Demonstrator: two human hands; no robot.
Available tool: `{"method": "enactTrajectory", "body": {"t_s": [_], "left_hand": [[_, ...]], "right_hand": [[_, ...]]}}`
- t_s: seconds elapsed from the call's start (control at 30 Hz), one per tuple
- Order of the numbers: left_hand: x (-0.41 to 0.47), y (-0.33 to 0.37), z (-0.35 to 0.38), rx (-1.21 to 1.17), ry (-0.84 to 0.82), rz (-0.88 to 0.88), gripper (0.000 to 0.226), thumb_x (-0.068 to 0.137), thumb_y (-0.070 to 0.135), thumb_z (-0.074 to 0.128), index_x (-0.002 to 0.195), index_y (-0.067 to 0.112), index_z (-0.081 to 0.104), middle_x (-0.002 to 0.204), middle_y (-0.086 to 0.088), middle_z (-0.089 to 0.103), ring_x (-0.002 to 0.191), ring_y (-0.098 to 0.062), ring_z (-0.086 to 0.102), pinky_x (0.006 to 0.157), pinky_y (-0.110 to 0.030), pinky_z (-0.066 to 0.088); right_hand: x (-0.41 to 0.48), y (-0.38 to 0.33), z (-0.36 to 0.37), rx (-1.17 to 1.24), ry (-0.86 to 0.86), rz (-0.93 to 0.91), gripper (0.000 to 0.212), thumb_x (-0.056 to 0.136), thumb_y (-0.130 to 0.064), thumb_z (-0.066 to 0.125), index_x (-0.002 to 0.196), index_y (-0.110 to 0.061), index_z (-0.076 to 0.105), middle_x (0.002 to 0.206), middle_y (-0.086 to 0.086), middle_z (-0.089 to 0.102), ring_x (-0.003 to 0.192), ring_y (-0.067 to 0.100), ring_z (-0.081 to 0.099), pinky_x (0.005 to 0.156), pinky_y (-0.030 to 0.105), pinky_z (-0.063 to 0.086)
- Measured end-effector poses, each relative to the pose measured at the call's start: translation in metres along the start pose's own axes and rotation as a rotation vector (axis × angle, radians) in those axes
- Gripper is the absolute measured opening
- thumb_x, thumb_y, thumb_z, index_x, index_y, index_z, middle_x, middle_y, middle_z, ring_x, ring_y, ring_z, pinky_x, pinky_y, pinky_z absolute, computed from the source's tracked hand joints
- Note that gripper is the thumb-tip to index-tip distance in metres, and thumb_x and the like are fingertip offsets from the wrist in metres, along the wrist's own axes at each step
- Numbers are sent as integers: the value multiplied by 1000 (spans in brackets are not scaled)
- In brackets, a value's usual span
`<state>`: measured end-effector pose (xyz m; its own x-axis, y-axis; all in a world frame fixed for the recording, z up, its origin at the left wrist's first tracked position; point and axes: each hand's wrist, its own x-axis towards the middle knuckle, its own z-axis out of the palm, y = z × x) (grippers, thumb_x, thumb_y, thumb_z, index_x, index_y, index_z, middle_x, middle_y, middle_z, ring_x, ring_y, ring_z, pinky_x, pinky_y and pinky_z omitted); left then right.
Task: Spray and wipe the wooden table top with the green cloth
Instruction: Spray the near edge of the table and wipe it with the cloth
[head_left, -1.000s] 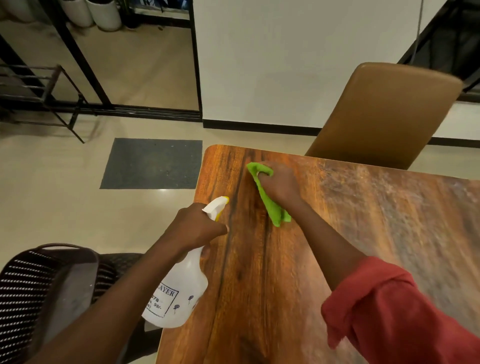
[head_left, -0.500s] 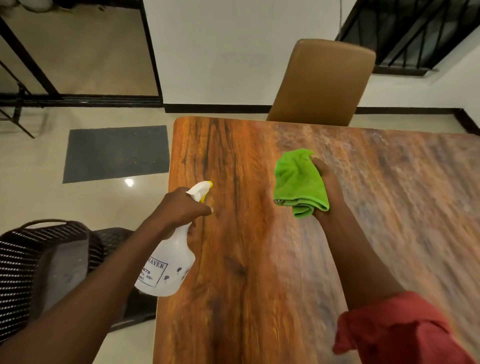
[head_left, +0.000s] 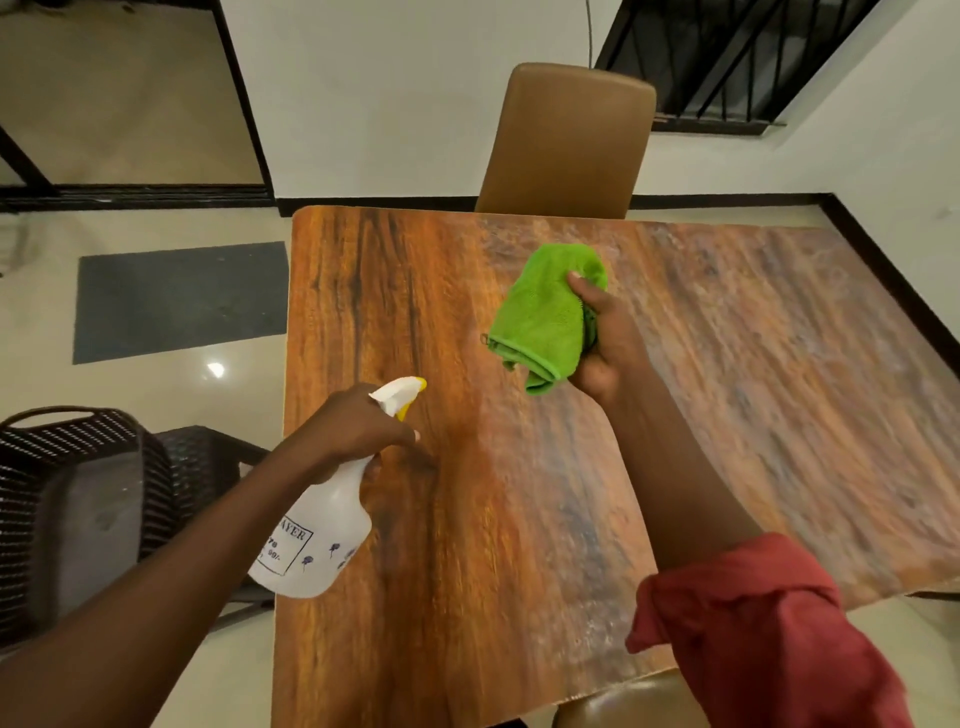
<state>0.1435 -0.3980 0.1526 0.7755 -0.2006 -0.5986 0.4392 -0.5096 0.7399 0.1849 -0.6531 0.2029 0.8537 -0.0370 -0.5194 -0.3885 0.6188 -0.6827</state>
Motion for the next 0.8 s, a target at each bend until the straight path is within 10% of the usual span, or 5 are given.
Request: {"method": "enactTrajectory", "body": {"t_s": [0.2,0.27,0.4,0.8], "left_hand": [[-39,-11,61,214,-72,37,42,73,18,80,112,16,65,97,-15,68,73,-22,62,65,-31,49],[-52,-15,81,246,-133,37,40,73,18,79,106,35,64,96,-20,68,68,-24,64,61,-32,49],[-79,-26,128,425,-190,5,37,71,24,77,103,11,64,83,-5,61,65,-17,58,59,-25,43],[-128,-43,223,716,-310,-105,22,78,16,65,75,21,43,90,-9,66,46,-18,60,42,-17,38]], "right_hand": [[-27,5,-25,-50,-72,39,45,96,-35,48,130,-6,54,119,18,64,101,36,65,77,47,55],[-34,-3,-38,-17,-66,22,44,94,-32,50,128,-5,55,121,18,63,104,36,63,81,46,54],[-46,-3,-64,-245,-16,-37,40,91,-15,57,130,-6,53,118,15,65,106,32,64,87,45,53],[-83,14,-142,-639,154,-235,39,87,-18,64,125,-17,58,109,3,66,95,23,64,85,47,54]]}}
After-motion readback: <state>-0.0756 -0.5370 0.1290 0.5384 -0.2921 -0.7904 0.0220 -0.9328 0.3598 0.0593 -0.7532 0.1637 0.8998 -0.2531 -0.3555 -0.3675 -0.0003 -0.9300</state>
